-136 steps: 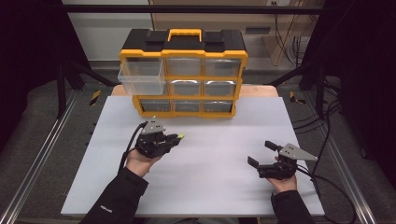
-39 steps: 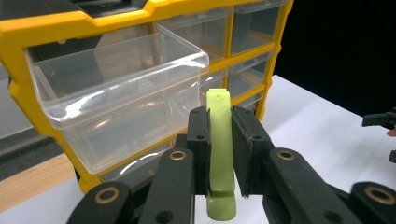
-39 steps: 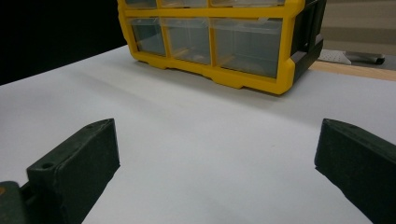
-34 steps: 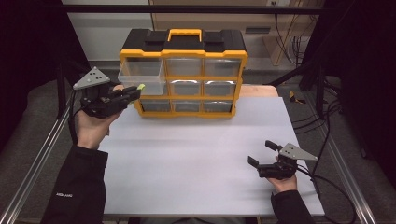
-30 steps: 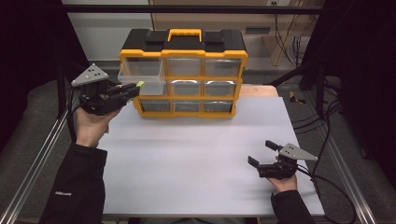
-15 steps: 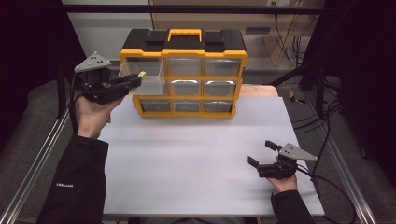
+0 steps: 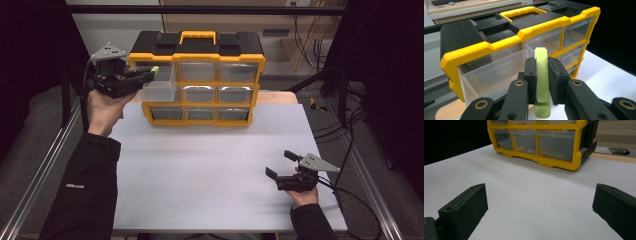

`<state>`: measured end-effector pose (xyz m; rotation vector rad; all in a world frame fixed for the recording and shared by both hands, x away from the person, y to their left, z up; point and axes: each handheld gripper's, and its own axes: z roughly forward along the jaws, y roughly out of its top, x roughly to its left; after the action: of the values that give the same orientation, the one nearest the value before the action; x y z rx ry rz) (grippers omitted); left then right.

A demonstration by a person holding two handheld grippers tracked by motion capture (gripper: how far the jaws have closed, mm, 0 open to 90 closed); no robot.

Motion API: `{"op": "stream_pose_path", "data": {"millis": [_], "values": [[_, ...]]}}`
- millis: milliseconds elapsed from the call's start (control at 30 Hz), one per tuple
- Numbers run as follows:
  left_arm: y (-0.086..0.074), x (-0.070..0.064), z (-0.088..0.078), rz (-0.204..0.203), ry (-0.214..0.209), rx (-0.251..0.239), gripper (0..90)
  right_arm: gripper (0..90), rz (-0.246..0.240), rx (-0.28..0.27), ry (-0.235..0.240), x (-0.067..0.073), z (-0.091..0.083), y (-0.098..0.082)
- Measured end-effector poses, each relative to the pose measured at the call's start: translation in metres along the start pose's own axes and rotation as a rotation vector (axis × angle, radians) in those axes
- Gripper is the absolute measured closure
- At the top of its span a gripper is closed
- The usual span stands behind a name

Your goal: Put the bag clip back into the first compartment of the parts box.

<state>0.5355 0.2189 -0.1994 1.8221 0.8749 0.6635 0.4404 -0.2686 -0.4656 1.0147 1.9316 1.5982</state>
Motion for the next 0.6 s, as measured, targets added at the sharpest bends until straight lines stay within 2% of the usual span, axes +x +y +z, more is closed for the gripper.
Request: {"op": "stream_pose_path", "data": {"millis": [167,300,400,433,600], "values": [[0.003,0.003,0.006,0.001,0.002,0.006,77.3,0.5,-0.001,0.001,0.000,0.000,0.000,0.000],[0.004,0.007,0.011,0.000,0.016,0.016,77.3,0.5,0.002,0.000,0.000,0.000,0.000,0.000],[0.005,0.010,0.014,-0.019,0.027,0.027,77.3,0.5,0.000,0.000,0.000,0.000,0.000,0.000],[0.006,0.012,0.015,-0.010,0.034,0.025,77.3,0.5,-0.002,0.001,0.000,0.000,0.000,0.000],[0.007,0.016,0.020,-0.015,0.047,0.040,77.3,0.5,-0.004,0.004,0.000,0.000,0.000,0.000]]}}
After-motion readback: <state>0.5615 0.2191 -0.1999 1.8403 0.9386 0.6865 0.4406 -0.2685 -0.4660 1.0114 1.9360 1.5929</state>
